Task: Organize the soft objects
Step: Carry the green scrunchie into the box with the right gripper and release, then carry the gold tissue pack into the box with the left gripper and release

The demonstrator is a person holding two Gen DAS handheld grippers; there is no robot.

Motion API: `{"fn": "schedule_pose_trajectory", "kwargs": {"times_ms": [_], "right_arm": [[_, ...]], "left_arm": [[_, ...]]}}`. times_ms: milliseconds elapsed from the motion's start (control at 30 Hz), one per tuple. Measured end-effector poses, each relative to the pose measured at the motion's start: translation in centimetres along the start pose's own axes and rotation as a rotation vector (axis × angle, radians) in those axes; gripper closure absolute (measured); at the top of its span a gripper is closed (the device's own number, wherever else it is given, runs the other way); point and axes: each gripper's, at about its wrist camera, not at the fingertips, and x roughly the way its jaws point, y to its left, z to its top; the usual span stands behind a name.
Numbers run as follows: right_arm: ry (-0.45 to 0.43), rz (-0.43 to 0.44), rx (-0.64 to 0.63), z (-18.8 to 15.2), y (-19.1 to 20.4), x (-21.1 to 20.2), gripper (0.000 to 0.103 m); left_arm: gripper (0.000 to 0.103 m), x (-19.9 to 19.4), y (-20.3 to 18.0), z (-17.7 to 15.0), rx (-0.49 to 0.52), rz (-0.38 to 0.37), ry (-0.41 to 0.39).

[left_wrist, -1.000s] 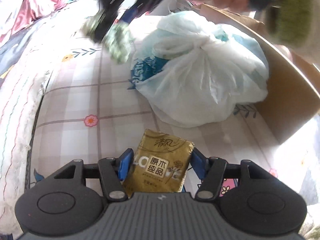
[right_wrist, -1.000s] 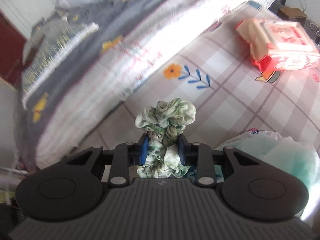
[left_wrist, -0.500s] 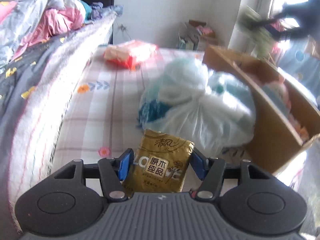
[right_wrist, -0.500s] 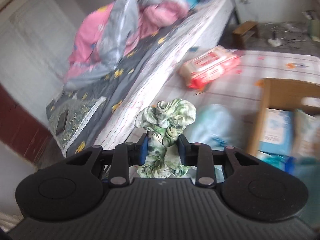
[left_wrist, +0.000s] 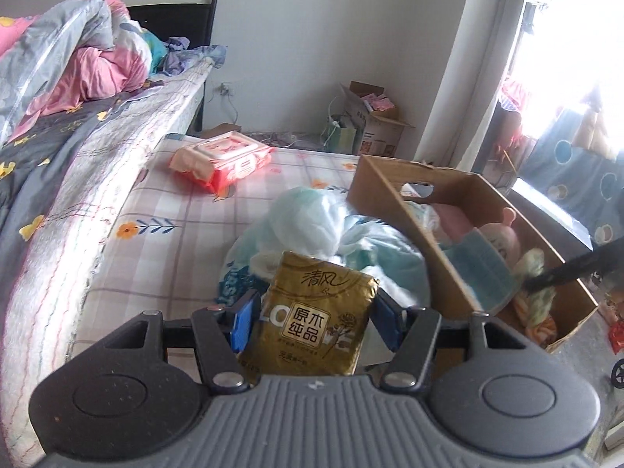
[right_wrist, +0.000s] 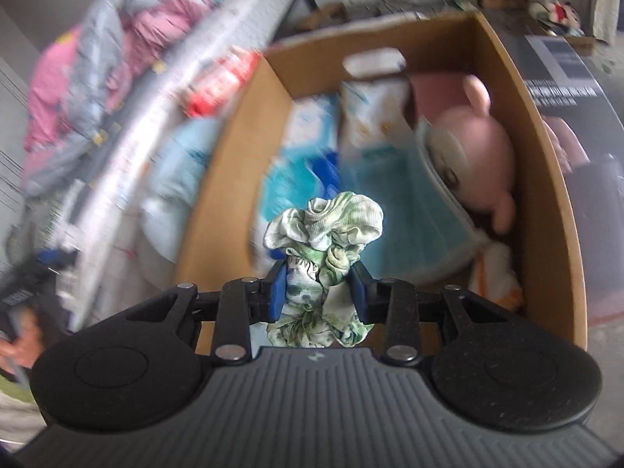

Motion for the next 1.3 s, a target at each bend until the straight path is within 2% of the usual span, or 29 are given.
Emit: {"fn": "schedule_pose_trajectory", "kwargs": {"times_ms": [167,300,433,567,600,633,767,800,900,1000,1067,1133,1300], "right_arm": [[0.198,-0.028,-0.006,-0.4,-0.6,6.5,0.07],[0.33,0.045,0.025,-0.2,-0.2,10.4,0.07],[0.357,0.108,0.068,0.1,0.0,11.7,0.07],[0.377,0.121,0.103,-0.3,-0.4,12.3,0.067],[0.382,0.107,0.107,-0.3,-0.5,12.4,0.064],[0.386,0.084,0.104,-0.5,-0.5,12.4,0.056],[0.385,0.03,0.073,-0.7,0.1,11.5,0.042],[0.38,0.025,0.076,-0.7,0.0,11.2,0.038],[0.325,0.059,0.108,-0.9,-0.1,9.7,0.036],[0.221,0.145,0.158,-0.5,-1.0,7.0,0.034],[0.124,0.17,0.181,-0.6,-1.7,4.5,0.033],[0.021,0.183,0.206,-0.5,-2.7,2.0,0.031],[-0.189,0.217,0.294,-4.0,-4.9,-4.6,0.027]], "left_arm": [[0.041,0.6,-2.0,0.0,0.028,-0.017,0.01],[0.041,0.7,-2.4,-0.1,0.028,-0.017,0.012],[0.041,0.8,-2.3,-0.2,0.019,-0.009,0.016],[0.041,1.0,-2.0,-0.3,0.013,-0.008,0.024],[0.041,1.0,-2.0,-0.2,0.014,-0.009,0.025],[0.041,1.1,-2.1,-0.2,0.016,-0.01,0.024],[0.041,0.8,-2.6,0.2,0.035,-0.024,0.016],[0.041,0.7,-2.9,0.4,0.043,-0.028,0.011],[0.041,0.5,-4.0,1.2,0.076,-0.054,-0.005],[0.041,0.6,-6.0,2.5,0.119,-0.105,-0.02],[0.041,1.1,-7.7,3.4,0.142,-0.157,-0.016],[0.041,2.1,-9.6,4.4,0.152,-0.231,0.014],[0.041,7.7,-15.4,6.0,0.105,-0.404,0.205]]}}
